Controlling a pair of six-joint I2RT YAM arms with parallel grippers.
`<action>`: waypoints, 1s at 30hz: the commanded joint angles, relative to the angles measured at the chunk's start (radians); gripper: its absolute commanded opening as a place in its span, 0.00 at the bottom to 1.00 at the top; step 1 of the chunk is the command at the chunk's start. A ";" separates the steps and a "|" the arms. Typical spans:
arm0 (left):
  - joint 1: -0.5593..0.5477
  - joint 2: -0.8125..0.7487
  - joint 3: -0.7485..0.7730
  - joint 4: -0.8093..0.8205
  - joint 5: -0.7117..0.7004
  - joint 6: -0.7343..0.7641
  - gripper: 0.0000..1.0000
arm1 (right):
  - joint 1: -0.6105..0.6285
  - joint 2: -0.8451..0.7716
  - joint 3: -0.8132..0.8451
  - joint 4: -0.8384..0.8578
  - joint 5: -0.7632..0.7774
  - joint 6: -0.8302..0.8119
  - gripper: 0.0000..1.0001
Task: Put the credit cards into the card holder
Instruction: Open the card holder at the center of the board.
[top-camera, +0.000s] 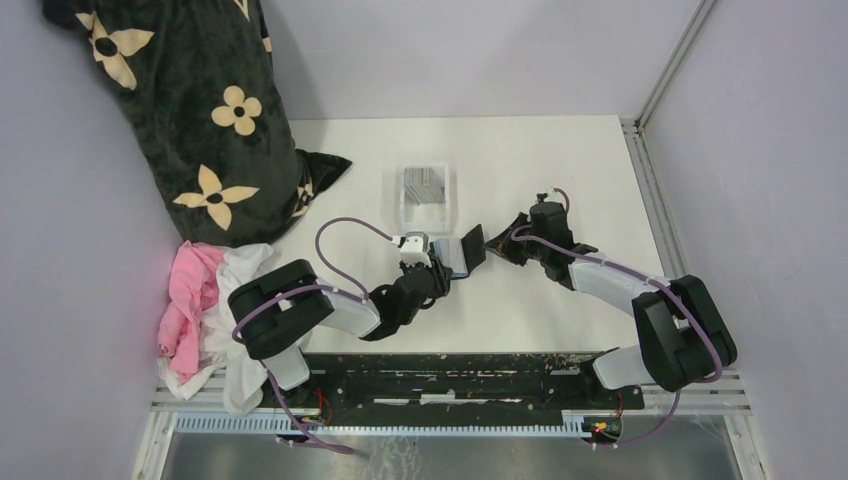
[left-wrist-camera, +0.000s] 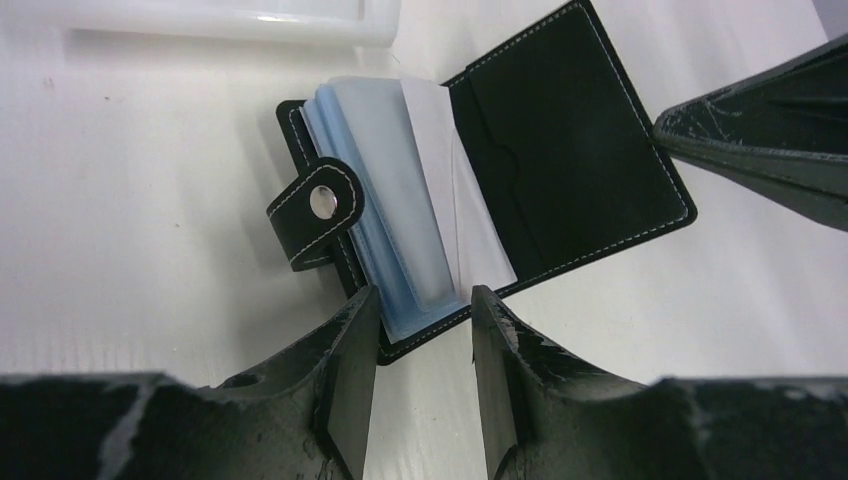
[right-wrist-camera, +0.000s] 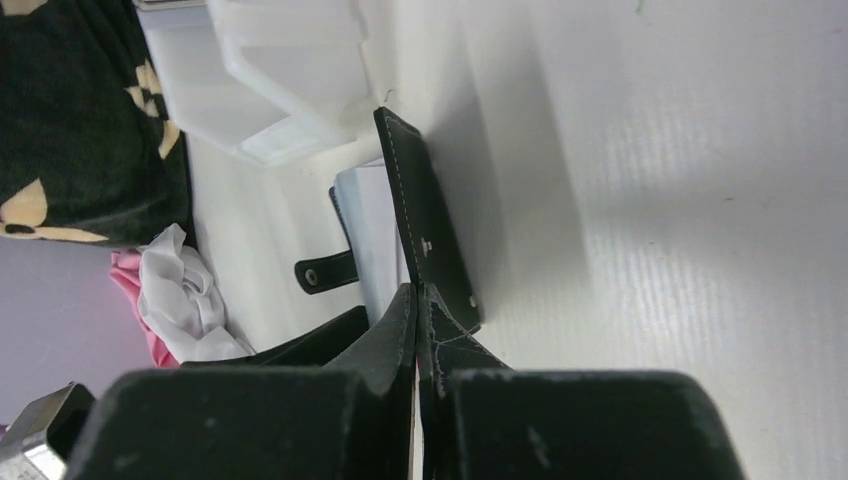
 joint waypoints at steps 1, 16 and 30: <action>-0.003 -0.015 0.011 0.046 -0.090 0.021 0.47 | -0.038 0.012 -0.022 0.026 -0.001 -0.032 0.01; -0.024 -0.175 -0.106 0.118 -0.168 0.042 0.56 | -0.075 0.120 -0.045 0.018 0.046 -0.088 0.01; -0.026 -0.167 -0.136 0.141 -0.177 0.041 0.56 | -0.079 0.142 0.003 -0.063 0.103 -0.171 0.01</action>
